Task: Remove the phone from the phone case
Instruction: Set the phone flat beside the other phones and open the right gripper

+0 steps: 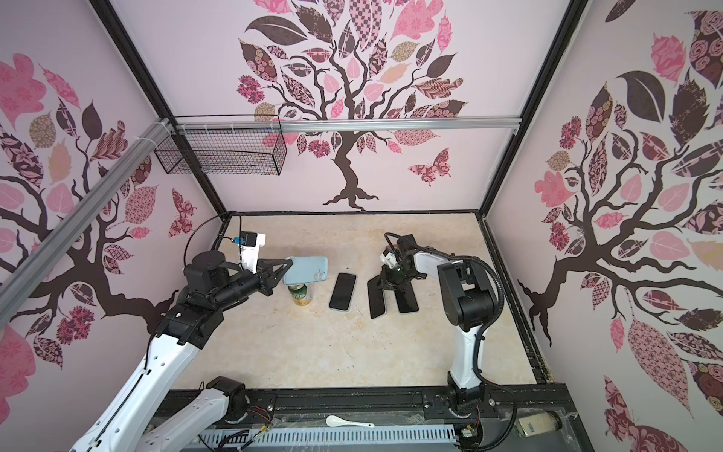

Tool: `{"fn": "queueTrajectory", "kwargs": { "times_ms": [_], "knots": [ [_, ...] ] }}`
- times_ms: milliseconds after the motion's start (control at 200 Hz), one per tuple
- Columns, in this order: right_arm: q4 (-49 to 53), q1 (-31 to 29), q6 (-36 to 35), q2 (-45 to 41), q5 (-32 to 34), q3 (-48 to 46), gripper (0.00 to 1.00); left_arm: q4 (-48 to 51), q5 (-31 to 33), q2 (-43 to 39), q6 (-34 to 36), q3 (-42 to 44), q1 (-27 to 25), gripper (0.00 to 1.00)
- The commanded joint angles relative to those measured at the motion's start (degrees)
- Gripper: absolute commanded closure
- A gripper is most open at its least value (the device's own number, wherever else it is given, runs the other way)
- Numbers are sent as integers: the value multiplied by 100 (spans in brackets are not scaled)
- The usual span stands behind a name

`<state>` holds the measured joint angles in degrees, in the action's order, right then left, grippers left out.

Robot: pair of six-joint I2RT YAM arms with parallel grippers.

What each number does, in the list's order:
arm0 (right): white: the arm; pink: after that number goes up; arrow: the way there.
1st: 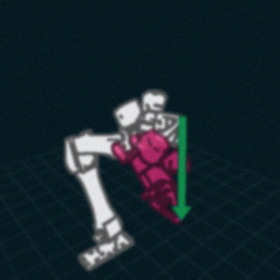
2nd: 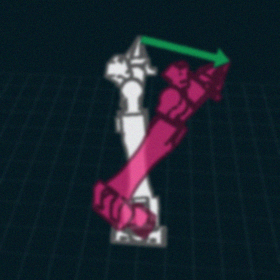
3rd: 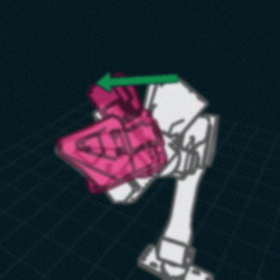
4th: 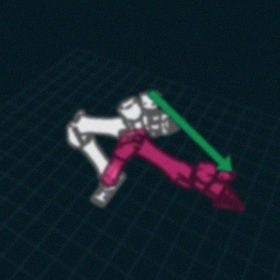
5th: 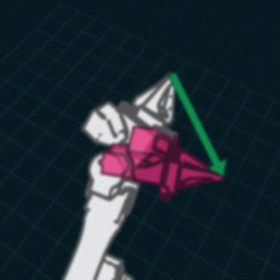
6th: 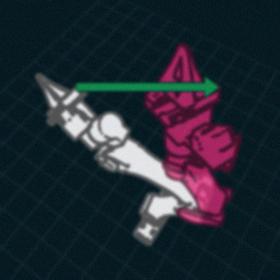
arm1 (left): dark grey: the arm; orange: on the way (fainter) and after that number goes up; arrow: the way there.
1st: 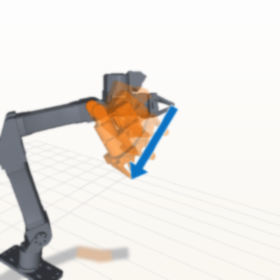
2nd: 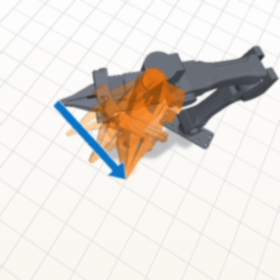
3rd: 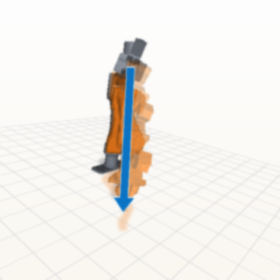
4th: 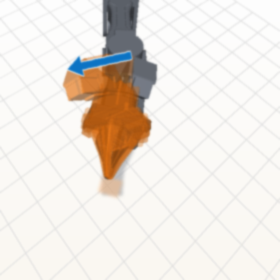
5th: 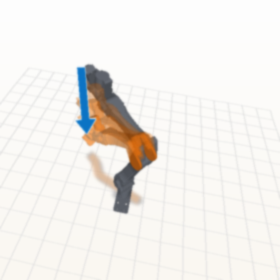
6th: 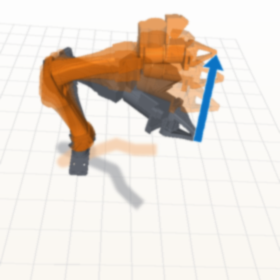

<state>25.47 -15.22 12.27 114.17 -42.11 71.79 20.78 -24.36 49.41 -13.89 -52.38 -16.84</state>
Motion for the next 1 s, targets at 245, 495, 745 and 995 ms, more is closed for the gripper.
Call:
{"fn": "queueTrajectory", "kwargs": {
  "times_ms": [245, 495, 745, 995],
  "knots": [
    [-16, 46, 68, 326, -31, 221, 78, 19, -87, -60, 57, 124, 31, 100],
    [6, 89, 126, 225, 309, 105, 71, 26, -95, -53, 48, 124, 30, 100],
    [20, 100, 229, -39, 611, -148, 71, 8, -117, -44, 44, 131, 29, 100],
    [-96, 94, 317, -430, 798, -746, 61, -10, -130, -90, -8, 163, 29, 100]
  ]
}}
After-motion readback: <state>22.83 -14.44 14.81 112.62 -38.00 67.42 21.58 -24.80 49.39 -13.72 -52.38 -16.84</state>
